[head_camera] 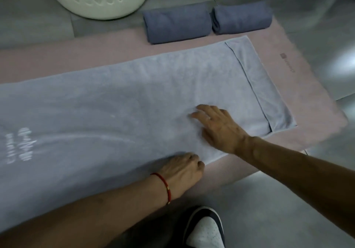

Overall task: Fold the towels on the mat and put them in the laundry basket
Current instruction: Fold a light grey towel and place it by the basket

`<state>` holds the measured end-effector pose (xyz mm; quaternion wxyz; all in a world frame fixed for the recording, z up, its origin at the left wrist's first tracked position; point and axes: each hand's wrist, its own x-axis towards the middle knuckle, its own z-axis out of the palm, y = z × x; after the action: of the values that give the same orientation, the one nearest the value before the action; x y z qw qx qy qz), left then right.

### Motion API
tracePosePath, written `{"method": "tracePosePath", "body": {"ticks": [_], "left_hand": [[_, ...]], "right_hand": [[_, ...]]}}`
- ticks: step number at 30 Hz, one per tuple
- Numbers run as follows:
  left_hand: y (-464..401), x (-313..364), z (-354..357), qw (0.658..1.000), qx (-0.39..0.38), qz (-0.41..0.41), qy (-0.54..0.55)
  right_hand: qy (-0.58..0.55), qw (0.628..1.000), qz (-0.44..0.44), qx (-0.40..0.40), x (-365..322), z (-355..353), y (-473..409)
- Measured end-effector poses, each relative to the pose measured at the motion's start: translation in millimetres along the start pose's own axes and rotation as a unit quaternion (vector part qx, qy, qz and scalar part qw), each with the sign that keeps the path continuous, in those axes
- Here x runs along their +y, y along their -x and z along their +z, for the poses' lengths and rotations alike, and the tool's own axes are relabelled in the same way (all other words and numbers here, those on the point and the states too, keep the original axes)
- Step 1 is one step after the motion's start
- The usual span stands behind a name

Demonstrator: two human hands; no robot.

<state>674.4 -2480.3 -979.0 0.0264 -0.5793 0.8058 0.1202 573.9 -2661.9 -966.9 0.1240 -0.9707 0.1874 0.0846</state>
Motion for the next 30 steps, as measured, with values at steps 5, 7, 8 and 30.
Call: {"method": "tracePosePath", "body": {"ticks": [5,7,8,30], "left_hand": [[82.6,-54.1,-19.9,1.000,-0.008,0.017,0.019],[142.0,-88.6,-25.4,1.000,-0.022,0.013,-0.011],[175.7,-104.3,-27.2,0.999,-0.019,-0.002,-0.027],[399.7,-87.9,84.6,0.635,0.215,-0.731,0.126]], "right_hand": [[0.026,0.979,-0.150,-0.138,-73.8,-8.0,-34.5],[0.076,0.957,-0.200,-0.198,-98.0,-23.9,-48.2],[0.102,0.944,-0.225,-0.220,-111.0,-30.8,-54.3],[-0.003,0.958,-0.285,-0.039,-355.5,98.3,-75.3]]}}
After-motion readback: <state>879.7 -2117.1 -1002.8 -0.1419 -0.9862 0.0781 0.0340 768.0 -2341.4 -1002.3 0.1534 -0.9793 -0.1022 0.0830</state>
